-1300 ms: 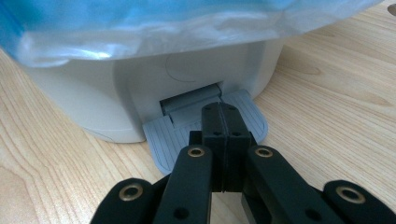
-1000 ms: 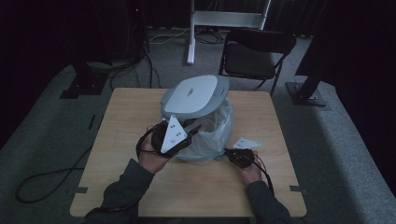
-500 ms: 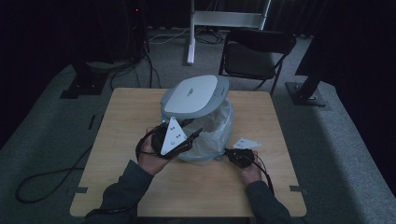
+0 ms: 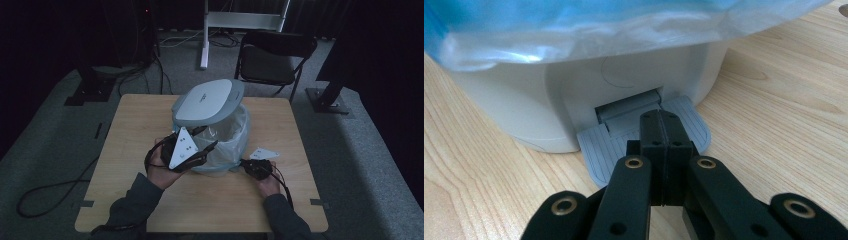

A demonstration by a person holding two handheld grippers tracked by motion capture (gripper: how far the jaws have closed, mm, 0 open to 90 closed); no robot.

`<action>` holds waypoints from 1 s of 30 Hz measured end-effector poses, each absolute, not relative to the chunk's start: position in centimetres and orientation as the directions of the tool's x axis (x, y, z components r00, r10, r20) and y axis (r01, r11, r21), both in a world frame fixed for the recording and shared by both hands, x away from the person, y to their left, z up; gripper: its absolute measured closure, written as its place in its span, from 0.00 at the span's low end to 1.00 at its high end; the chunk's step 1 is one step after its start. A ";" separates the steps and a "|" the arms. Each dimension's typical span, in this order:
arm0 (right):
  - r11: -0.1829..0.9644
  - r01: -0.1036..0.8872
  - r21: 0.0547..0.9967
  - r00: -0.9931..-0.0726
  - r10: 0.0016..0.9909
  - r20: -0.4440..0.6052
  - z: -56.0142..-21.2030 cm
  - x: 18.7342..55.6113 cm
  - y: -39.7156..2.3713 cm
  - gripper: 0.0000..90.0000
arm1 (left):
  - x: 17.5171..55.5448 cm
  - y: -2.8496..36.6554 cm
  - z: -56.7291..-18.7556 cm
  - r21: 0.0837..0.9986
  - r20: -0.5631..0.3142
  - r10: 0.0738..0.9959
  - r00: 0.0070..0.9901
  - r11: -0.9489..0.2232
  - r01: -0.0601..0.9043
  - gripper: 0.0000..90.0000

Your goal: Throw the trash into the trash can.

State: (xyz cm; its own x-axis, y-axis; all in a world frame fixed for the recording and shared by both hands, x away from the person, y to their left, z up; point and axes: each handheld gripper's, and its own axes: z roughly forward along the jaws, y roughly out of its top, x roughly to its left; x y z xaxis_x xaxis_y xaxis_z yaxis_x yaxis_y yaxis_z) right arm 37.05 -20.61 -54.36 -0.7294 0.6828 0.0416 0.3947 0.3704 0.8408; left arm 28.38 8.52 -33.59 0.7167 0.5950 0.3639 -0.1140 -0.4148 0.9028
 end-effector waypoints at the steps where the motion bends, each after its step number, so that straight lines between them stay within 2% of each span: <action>1: 0.370 0.395 0.841 -0.729 0.683 0.043 -54.4 37.1 -20.6 1.00 | 28.4 8.5 -33.6 0.902 0.364 0.594 0.717 -0.416 -0.113 0.53; 12: 0.369 0.396 0.841 -0.729 0.683 0.043 -54.4 37.1 -20.6 1.00 | 27.9 9.2 -33.8 0.909 0.345 0.584 0.735 -0.404 -0.105 0.55; 17: 0.369 0.395 0.841 -0.729 0.683 0.043 -54.4 37.1 -20.6 1.00 | 27.7 9.9 -34.1 0.911 0.331 0.586 0.740 -0.402 -0.090 0.60; 30: 0.368 0.396 0.841 -0.729 0.683 0.044 -54.4 37.1 -20.6 1.00 | 27.5 12.6 -34.4 0.936 0.275 0.632 0.725 -0.347 -0.053 0.60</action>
